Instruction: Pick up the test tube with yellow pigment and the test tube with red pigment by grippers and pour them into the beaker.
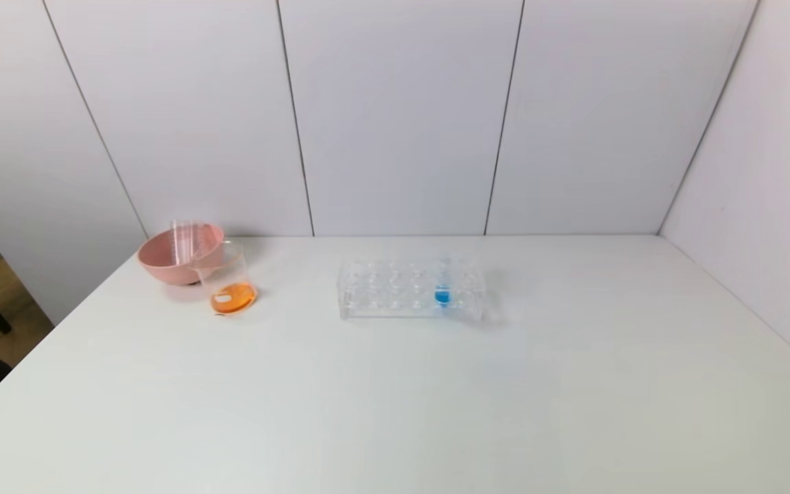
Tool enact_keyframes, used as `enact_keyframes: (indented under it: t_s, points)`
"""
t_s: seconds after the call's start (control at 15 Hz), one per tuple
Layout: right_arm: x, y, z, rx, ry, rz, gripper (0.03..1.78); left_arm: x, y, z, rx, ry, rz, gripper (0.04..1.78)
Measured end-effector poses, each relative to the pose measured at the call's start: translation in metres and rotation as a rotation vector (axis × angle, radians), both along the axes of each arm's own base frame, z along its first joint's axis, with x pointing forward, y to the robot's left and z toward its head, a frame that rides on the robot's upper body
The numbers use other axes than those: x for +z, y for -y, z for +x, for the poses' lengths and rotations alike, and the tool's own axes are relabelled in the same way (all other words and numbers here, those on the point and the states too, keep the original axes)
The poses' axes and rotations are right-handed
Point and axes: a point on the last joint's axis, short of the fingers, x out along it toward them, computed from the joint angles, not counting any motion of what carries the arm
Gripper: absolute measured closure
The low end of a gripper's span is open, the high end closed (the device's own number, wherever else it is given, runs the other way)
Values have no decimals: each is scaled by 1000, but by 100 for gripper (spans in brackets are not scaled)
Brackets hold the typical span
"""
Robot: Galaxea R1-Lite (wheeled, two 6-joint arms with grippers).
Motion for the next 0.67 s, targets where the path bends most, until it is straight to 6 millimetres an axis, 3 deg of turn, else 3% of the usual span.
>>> enact_keyframes:
  t_s: [0.13,0.2,0.53,0.67]
  points:
    - [0,0,0,0,0,0,170,-46,1,-34,1,23,53,6]
    - [0,0,0,0,0,0,170,-67,1,-41,2,34,72,6]
    - [0,0,0,0,0,0,170,-170,-1,-46,45,55,-26,6]
    - [0,0,0,0,0,0,170,-199,-2,-48,82,8,-111,6]
